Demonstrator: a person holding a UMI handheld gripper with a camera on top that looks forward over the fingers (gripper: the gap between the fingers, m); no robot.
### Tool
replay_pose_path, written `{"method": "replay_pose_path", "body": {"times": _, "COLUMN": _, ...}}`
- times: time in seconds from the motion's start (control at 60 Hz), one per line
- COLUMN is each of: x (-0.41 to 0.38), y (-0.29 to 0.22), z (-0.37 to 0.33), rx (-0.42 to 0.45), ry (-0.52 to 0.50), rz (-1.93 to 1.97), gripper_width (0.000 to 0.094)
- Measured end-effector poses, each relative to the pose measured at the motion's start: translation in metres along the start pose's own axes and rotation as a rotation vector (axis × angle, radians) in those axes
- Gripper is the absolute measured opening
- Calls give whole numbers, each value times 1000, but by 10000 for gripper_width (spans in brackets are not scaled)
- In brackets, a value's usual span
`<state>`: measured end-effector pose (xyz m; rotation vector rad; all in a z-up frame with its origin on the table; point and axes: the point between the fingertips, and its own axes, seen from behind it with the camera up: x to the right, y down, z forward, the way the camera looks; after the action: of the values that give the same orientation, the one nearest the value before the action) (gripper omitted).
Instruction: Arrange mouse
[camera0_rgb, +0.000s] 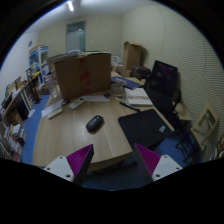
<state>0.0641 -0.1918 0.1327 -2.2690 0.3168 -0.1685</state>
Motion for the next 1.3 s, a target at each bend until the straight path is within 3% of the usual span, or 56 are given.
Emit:
{"method": "replay_pose_path", "body": {"times": 0.117, "x": -18, "y": -4, "z": 20, "rx": 24, "ry": -87, "rz": -81, "gripper_width": 829}}
{"method": "replay_pose_path", "body": {"times": 0.333, "x": -64, "y": 23, "z": 94, "rx": -15, "ry": -319, "rz": -245, "gripper_width": 834}}
{"method": "replay_pose_path", "body": {"times": 0.533, "x": -87, "y": 42, "z": 160, "rx": -47, "ry": -425, "rz": -313, "gripper_width": 828}}
{"method": "replay_pose_path", "body": {"times": 0.833, "x": -116, "y": -7, "z": 228, "rx": 17, "ry": -382, "rz": -305, "gripper_width": 836}}
{"method": "replay_pose_path", "body": {"times": 1.05, "x": -130, "y": -37, "z": 260, "rx": 73, "ry": -297, "rz": -219, "gripper_width": 837}}
{"method": "replay_pose_path", "body": {"times": 1.15, "x": -129, "y": -41, "z": 264, "rx": 73, "ry": -247, "rz": -175, "gripper_width": 747}}
{"method": "replay_pose_path", "body": {"times": 1.233, "x": -128, "y": -41, "z": 266, "rx": 58, "ry": -219, "rz": -159, "gripper_width": 491}}
{"method": "replay_pose_path", "body": {"times": 1.3, "x": -127, "y": -39, "z": 267, "rx": 40, "ry": -204, "rz": -162, "gripper_width": 482}}
